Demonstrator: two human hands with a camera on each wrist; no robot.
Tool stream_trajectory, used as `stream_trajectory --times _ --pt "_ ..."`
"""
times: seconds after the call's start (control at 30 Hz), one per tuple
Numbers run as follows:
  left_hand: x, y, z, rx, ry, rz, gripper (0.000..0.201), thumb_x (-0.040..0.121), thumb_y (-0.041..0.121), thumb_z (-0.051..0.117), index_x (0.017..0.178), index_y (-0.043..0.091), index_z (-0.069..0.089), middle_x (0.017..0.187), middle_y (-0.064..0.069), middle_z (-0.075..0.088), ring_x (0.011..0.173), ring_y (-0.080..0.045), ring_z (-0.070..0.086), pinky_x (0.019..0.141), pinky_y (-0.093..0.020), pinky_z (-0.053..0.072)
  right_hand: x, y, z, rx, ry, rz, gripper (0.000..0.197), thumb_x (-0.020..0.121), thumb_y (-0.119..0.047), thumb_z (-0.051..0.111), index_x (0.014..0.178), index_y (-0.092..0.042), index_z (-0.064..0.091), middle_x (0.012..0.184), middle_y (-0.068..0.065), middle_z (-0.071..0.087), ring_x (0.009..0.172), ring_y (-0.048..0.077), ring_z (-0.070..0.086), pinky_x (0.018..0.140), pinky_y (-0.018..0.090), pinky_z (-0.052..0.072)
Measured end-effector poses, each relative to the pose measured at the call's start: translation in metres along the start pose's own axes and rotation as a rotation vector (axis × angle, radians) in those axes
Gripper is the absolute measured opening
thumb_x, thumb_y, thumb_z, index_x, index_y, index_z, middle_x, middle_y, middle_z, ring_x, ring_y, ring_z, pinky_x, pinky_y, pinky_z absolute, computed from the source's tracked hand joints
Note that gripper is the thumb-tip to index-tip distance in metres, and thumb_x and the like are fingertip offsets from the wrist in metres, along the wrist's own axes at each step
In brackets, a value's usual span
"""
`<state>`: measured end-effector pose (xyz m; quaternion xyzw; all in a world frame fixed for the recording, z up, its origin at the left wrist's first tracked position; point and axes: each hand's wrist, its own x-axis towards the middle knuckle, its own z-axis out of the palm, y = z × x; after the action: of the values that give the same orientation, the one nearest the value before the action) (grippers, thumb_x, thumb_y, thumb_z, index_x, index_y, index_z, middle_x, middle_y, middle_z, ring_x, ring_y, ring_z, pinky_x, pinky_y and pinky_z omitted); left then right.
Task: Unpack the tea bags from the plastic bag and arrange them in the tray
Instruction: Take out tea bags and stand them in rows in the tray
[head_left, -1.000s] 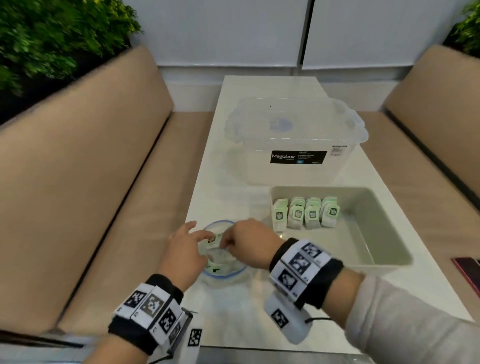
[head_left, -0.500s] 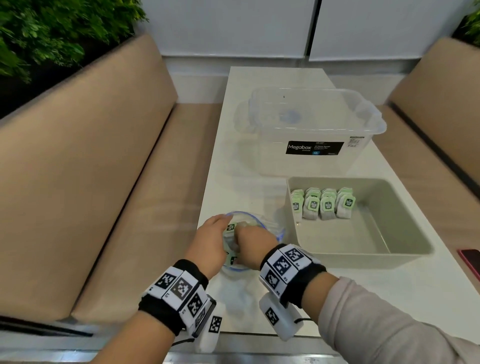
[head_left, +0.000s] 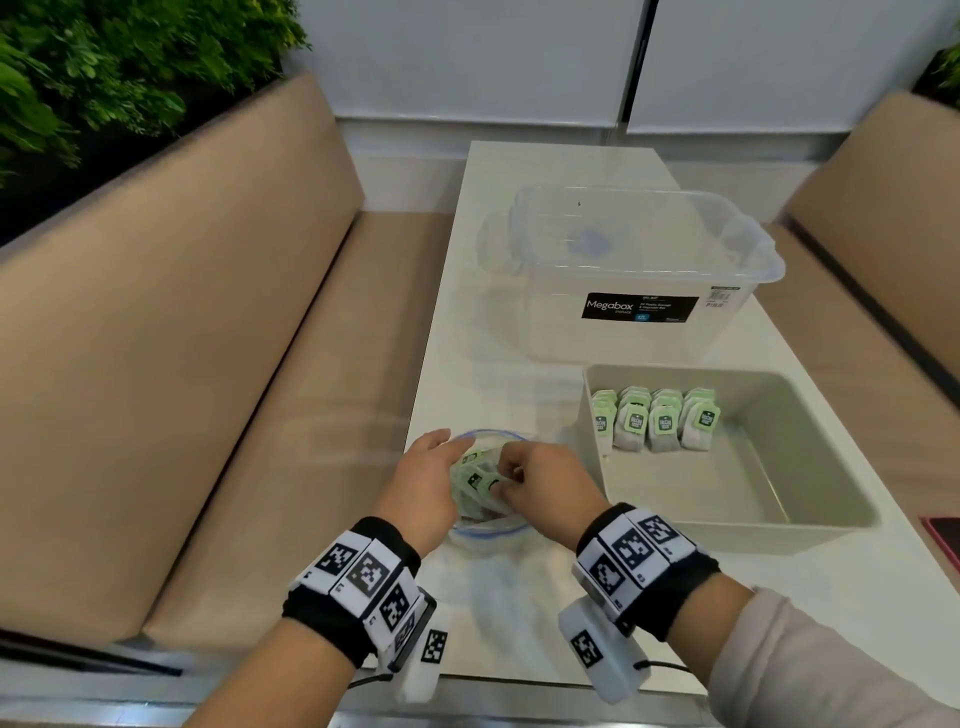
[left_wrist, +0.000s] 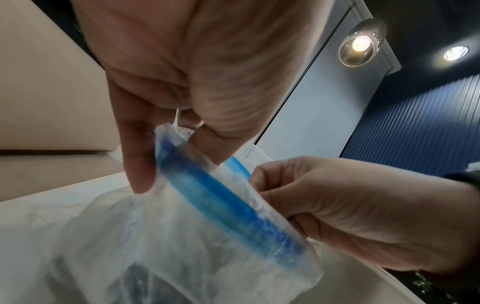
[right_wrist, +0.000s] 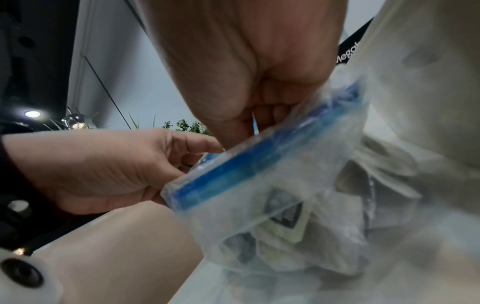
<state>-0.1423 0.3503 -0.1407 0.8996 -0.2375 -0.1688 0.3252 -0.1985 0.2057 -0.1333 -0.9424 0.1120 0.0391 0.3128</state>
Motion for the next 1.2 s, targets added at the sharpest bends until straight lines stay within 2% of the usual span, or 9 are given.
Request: stream_trajectory --times 0.23,0.37,0.43,0.5,0.6,0.7,0.93,1.07,1.2 --pt "0.004 0.004 -0.004 -0.009 0.063 0.023 0.047 0.087 0.001 0.044 0.13 0.018 0.054 0.149 -0.005 0.032 0.137 -0.016 0.031 0.106 -0.017 0.022 -0.005 0.015 -0.008 0.492 0.191 -0.003 0.029 0.084 -0.012 0.066 0.065 -0.023 0.046 0.061 -0.004 0.05 0.059 0.009 0.042 0.058 0.02 0.035" --pt "0.002 0.018 -0.008 -0.191 0.318 0.094 0.032 0.091 0.012 0.041 0.115 0.014 0.063 0.132 0.0 0.05 0.125 -0.017 0.044 0.103 -0.021 0.031 0.001 0.01 -0.021 0.742 0.264 0.008 0.029 0.084 -0.006 0.066 0.066 -0.018 0.047 0.051 -0.01 0.047 0.056 0.013 0.041 0.06 0.027 0.035" --pt "0.001 0.027 -0.011 -0.348 0.41 0.106 0.027 0.095 0.017 0.045 0.118 0.015 0.059 0.12 0.004 0.056 0.112 -0.014 0.052 0.092 -0.018 0.038 0.003 0.003 -0.031 0.853 0.264 0.006 0.028 0.085 -0.003 0.064 0.067 -0.015 0.047 0.045 -0.012 0.046 0.049 0.011 0.04 0.056 0.027 0.035" --pt "0.004 0.034 -0.014 -0.553 0.353 0.098 0.033 0.094 0.032 0.049 0.122 0.017 0.054 0.122 0.002 0.059 0.107 -0.01 0.056 0.09 -0.018 0.044 0.004 -0.005 -0.041 0.956 0.245 -0.003 0.026 0.086 -0.002 0.063 0.068 -0.014 0.048 0.05 -0.004 0.05 0.05 0.015 0.042 0.056 0.028 0.036" --pt "0.008 0.046 -0.017 -0.922 0.088 0.026 0.054 0.086 0.055 0.048 0.126 0.019 0.05 0.122 -0.006 0.063 0.108 -0.019 0.062 0.089 -0.042 0.052 0.005 -0.017 -0.049 1.038 0.198 -0.034 0.021 0.087 -0.004 0.063 0.071 -0.012 0.051 0.071 0.016 0.053 0.069 0.024 0.047 0.063 0.034 0.04" --pt "0.008 0.059 -0.021 -1.133 -0.118 -0.034 0.051 0.089 0.049 0.038 0.125 0.016 0.052 0.112 -0.014 0.066 0.09 -0.024 0.067 0.075 -0.045 0.054 0.009 -0.02 -0.051 0.982 0.213 -0.046 0.019 0.086 -0.006 0.065 0.072 -0.012 0.053 0.069 0.012 0.052 0.068 0.023 0.046 0.058 0.03 0.039" --pt "0.014 0.074 -0.009 -1.261 -0.131 -0.092 0.04 0.1 0.033 0.032 0.125 0.009 0.052 0.117 -0.02 0.063 0.086 -0.028 0.067 0.07 -0.041 0.059 0.008 -0.012 -0.06 0.636 0.362 -0.051 0.014 0.082 -0.016 0.07 0.082 -0.02 0.057 0.062 -0.009 0.05 0.055 0.005 0.046 0.054 0.013 0.039" --pt "0.018 0.084 0.003 -1.255 -0.119 -0.102 0.036 0.1 0.031 0.033 0.118 0.01 0.056 0.109 -0.019 0.066 0.08 -0.028 0.066 0.069 -0.039 0.058 0.004 0.001 -0.071 0.549 0.379 -0.047 0.02 0.082 -0.018 0.069 0.096 -0.025 0.057 0.065 -0.005 0.054 0.06 0.008 0.052 0.061 0.021 0.042" --pt "0.024 0.097 0.018 -1.244 -0.082 -0.122 0.031 0.099 0.03 0.036 0.111 0.01 0.057 0.09 -0.013 0.07 0.064 -0.024 0.061 0.057 -0.033 0.058 0.001 0.023 -0.089 0.463 0.386 -0.028 0.011 0.084 -0.019 0.067 0.09 -0.025 0.06 0.065 -0.007 0.054 0.061 0.008 0.052 0.062 0.024 0.045"
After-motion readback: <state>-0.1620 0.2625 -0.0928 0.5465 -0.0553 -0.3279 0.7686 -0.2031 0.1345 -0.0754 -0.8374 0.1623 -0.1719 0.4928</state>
